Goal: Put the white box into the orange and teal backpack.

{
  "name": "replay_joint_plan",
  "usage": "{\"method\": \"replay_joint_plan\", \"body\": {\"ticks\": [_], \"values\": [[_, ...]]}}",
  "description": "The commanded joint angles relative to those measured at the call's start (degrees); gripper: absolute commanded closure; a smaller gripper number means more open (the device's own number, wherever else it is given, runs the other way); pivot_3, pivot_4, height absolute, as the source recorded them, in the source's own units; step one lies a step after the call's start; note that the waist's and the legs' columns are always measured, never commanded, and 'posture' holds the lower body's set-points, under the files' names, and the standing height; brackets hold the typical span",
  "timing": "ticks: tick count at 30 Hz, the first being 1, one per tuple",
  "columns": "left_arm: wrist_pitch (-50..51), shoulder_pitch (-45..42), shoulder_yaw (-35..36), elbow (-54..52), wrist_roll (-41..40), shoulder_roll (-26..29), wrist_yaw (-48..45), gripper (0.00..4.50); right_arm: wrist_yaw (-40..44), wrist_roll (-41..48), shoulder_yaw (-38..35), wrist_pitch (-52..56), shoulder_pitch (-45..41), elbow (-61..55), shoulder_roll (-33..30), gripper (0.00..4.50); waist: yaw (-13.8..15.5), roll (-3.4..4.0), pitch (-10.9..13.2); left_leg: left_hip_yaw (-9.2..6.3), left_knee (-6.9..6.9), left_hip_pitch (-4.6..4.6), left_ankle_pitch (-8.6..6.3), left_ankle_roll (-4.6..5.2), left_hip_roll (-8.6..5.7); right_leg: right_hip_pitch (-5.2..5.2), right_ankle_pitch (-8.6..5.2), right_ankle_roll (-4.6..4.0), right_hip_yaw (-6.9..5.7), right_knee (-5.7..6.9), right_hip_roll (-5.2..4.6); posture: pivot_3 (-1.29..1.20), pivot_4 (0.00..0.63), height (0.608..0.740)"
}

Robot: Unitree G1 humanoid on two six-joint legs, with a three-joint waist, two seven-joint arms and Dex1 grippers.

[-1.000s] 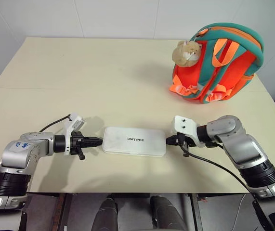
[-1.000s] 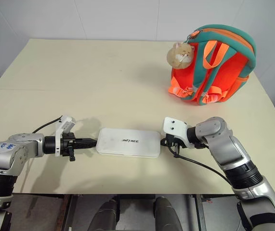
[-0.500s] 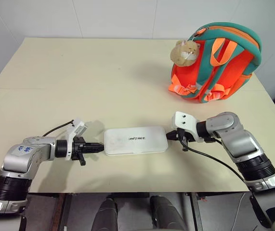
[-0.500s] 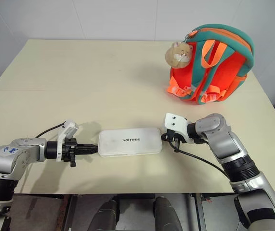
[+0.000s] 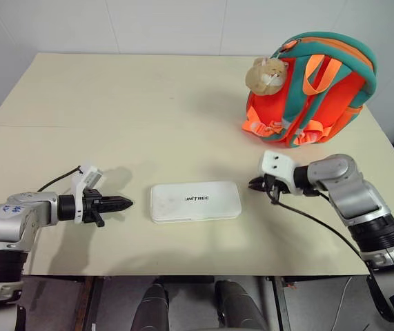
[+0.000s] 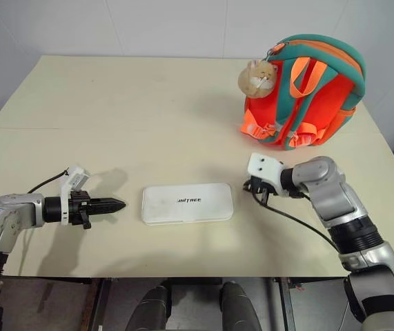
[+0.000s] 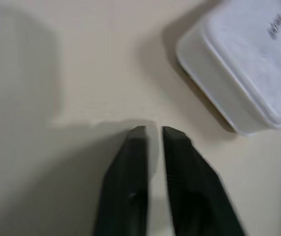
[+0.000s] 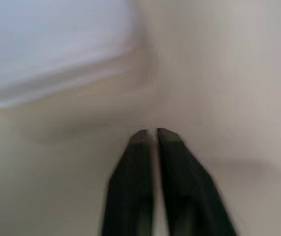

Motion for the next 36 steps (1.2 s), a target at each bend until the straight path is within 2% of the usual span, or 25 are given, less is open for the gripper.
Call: {"method": "replay_joint_plan", "body": {"ticks": [1,7,8,9,14,18,24,36], "values": [[3.12,-3.52,3.40,0.55,-2.39,-0.41,1.69,2.63,-0.05,1.55,-2.76,-0.21,-1.72,-1.48,-0.80,2.52,0.01,0.00,0.00,0.00,-0.01,0.01,0.00,0.00,0.00,0.01,0.00,0.00,0.00,0.01,0.00,0.00,0.150,0.740],[2.75,-6.48,5.75,1.56,-2.00,-1.55,4.95,0.66,0.92,2.18,-3.33,1.26,-0.88,-4.14,-2.55,0.37,-0.12,0.02,0.01,-0.01,-0.06,-0.03,-0.06,0.02,0.00,-0.01,-0.01,0.05,-0.01,0.01,0.00,0.00,0.150,0.740],[2.44,-6.27,5.65,1.34,-1.53,-1.32,5.43,0.40,1.07,2.20,-3.28,1.55,-0.43,-4.87,-3.01,0.09,-0.17,0.02,0.01,0.01,-0.06,-0.03,-0.07,0.01,0.00,-0.02,-0.02,0.05,-0.01,0.01,0.00,0.00,0.150,0.740],[1.32,-5.89,5.53,1.13,-0.59,-1.28,6.36,0.10,1.00,2.06,-3.19,1.77,0.09,-5.57,-3.50,0.00,-0.17,0.02,0.01,0.01,-0.06,-0.03,-0.08,0.01,0.00,-0.03,-0.02,0.06,-0.01,0.01,0.00,0.00,0.150,0.740],[-8.51,-4.64,7.31,0.70,3.75,-4.65,13.51,0.04,0.60,1.31,-2.30,2.75,2.76,-9.19,-5.24,0.00,0.05,0.02,0.01,0.01,-0.03,-0.02,-0.09,0.02,0.00,-0.02,-0.04,0.05,0.00,0.02,-0.01,0.00,0.150,0.740],[-9.57,-0.53,10.04,-3.69,-1.93,-6.93,9.32,0.04,0.30,1.58,-1.68,3.66,5.36,-14.31,-5.00,0.00,-0.03,0.02,0.01,0.02,0.00,-0.03,-0.09,0.02,0.01,-0.01,-0.03,0.06,0.01,0.03,-0.01,0.00,0.150,0.740],[-2.24,0.92,12.24,-5.11,-8.26,-8.20,9.69,0.04,-1.86,-0.16,0.42,3.81,5.80,-17.05,-3.34,0.00,0.01,0.02,0.01,0.01,0.06,-0.01,-0.09,0.01,0.01,0.00,-0.03,0.06,0.00,0.09,-0.01,0.00,0.150,0.740],[19.41,0.30,10.43,-2.49,-18.17,-7.52,7.02,0.04,-4.98,-2.10,3.03,2.41,5.06,-15.33,0.09,0.00,-0.03,0.01,0.01,0.00,0.09,-0.01,-0.08,0.00,0.00,0.00,-0.02,0.06,0.00,0.13,-0.01,0.00,0.150,0.740]]}}
